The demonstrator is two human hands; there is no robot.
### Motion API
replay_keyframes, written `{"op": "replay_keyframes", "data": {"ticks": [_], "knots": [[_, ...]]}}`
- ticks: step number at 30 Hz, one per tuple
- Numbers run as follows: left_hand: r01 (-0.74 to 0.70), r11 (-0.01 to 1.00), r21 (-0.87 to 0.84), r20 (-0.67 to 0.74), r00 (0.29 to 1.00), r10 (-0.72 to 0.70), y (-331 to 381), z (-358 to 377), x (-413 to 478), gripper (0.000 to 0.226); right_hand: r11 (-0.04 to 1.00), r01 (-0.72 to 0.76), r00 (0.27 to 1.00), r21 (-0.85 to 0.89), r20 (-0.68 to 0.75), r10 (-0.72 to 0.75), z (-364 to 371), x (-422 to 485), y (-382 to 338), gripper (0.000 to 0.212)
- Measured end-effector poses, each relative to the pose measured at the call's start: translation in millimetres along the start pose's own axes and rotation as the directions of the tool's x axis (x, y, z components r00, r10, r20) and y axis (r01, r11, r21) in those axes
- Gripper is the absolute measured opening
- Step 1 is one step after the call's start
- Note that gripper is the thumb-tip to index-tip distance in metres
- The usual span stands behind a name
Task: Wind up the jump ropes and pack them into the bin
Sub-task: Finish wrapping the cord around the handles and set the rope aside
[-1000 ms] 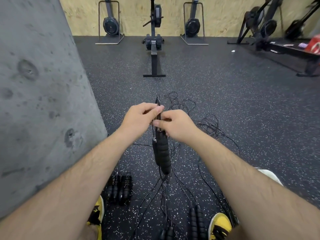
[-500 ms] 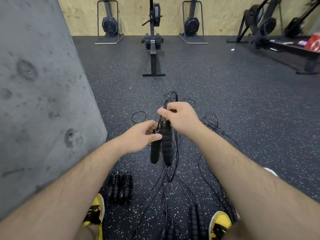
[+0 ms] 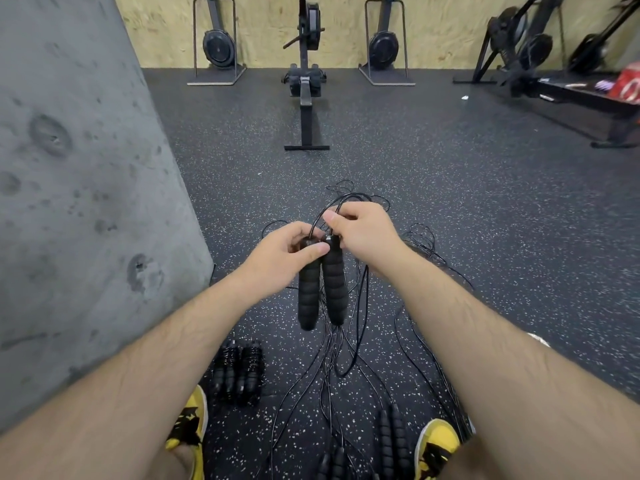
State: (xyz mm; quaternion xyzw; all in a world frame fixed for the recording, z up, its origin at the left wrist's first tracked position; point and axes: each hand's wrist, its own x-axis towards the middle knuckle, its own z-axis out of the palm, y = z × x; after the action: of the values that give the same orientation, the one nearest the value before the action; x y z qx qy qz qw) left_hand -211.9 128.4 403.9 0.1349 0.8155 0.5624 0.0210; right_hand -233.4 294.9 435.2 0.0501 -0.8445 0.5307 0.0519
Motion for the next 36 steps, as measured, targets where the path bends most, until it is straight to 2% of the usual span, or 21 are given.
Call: {"op": "replay_keyframes", "data": {"ticks": [4,7,9,12,13,15,17,18,21,22,23,25,26,27,29,31,33,36], "knots": [[0.02,0.999,0.05,-0.074,0.997,-0.016,0.8,3.2,0.2,0.013,1.0,-0.026,1.0,0.016,-0.015,0.027,4.6,1.8,3.2,0.035],[0.091,0.995,-0.05,-0.092,0.991,-0.095,2.0,3.4,1.7,0.012,0.999,-0.001,1.0,0.038,-0.019,0.002,3.0,0.9,2.0,0.04],[0.125,0.985,-0.116,-0.106,0.985,-0.137,4.3,2.4,3.6,0.009,1.0,0.006,1.0,0.015,-0.002,-0.006,2.0,-2.0,-1.9,0.035],[0.154,0.964,-0.216,-0.135,0.973,-0.186,11.3,1.5,5.5,0.01,0.985,0.02,0.995,-0.172,0.102,-0.003,5.1,-8.7,-3.5,0.019],[0.165,0.953,-0.252,-0.148,0.967,-0.206,13.3,0.9,6.2,0.013,0.969,0.031,0.986,-0.244,0.165,0.01,6.7,-14.5,-4.0,0.032],[0.187,0.932,-0.311,-0.168,0.954,-0.248,15.7,0.6,7.1,0.015,0.927,0.047,0.955,-0.372,0.287,0.067,9.8,-27.0,-3.8,0.071],[0.216,0.911,-0.352,-0.176,0.94,-0.291,14.9,2.8,7.5,0.016,0.843,0.076,0.948,-0.533,0.3,0.105,14.6,-37.5,-1.5,0.102],[0.233,0.902,-0.364,-0.179,0.933,-0.313,14.3,4.0,8.2,0.019,0.794,0.088,0.961,-0.602,0.261,0.091,17.4,-39.8,1.3,0.102],[0.25,0.894,-0.372,-0.185,0.924,-0.335,13.1,3.9,11.3,0.034,0.721,0.09,0.99,-0.687,0.144,0.013,20.8,-40.6,0.7,0.068],[0.259,0.907,-0.333,-0.192,0.923,-0.334,13.6,2.3,11.9,0.042,0.7,0.103,0.992,-0.707,0.129,-0.016,18.6,-38.9,-0.1,0.062],[0.284,0.933,-0.219,-0.212,0.92,-0.33,14.4,-0.3,11.5,0.053,0.675,0.123,0.991,-0.727,0.131,-0.04,14.5,-37.6,-0.8,0.057],[0.312,0.927,0.207,-0.288,0.925,-0.247,14.8,-7.0,5.5,0.07,0.639,0.167,0.985,-0.751,0.154,-0.076,4.7,-34.5,-0.4,0.049],[0.251,0.88,0.403,-0.293,0.946,-0.135,15.9,-10.3,0.4,0.08,0.622,0.196,0.98,-0.758,0.18,-0.089,0.1,-33.3,0.8,0.048],[0.128,0.826,0.548,-0.242,0.97,0.01,18.0,-13.6,-4.9,0.09,0.606,0.23,0.972,-0.762,0.214,-0.1,-3.1,-32.4,2.3,0.047],[-0.158,0.679,0.717,-0.002,0.974,0.228,20.6,-18.7,-12.0,0.104,0.591,0.3,0.952,-0.749,0.28,-0.128,-6.8,-31.1,4.5,0.048],[-0.31,0.51,0.803,0.197,0.944,0.264,17.7,-19.2,-11.6,0.112,0.591,0.362,0.929,-0.72,0.332,-0.165,-8.1,-31.5,2.5,0.052],[-0.324,0.416,0.85,0.229,0.938,0.261,16.6,-14.7,-7.1,0.101,0.601,0.402,0.911,-0.69,0.367,-0.188,-7.5,-32.4,-1.4,0.056],[-0.28,0.406,0.87,0.163,0.94,0.299,23.4,-10.9,-2.4,0.055,0.57,0.399,0.916,-0.718,0.341,-0.212,-5.7,-32.9,-4.9,0.051]]}}
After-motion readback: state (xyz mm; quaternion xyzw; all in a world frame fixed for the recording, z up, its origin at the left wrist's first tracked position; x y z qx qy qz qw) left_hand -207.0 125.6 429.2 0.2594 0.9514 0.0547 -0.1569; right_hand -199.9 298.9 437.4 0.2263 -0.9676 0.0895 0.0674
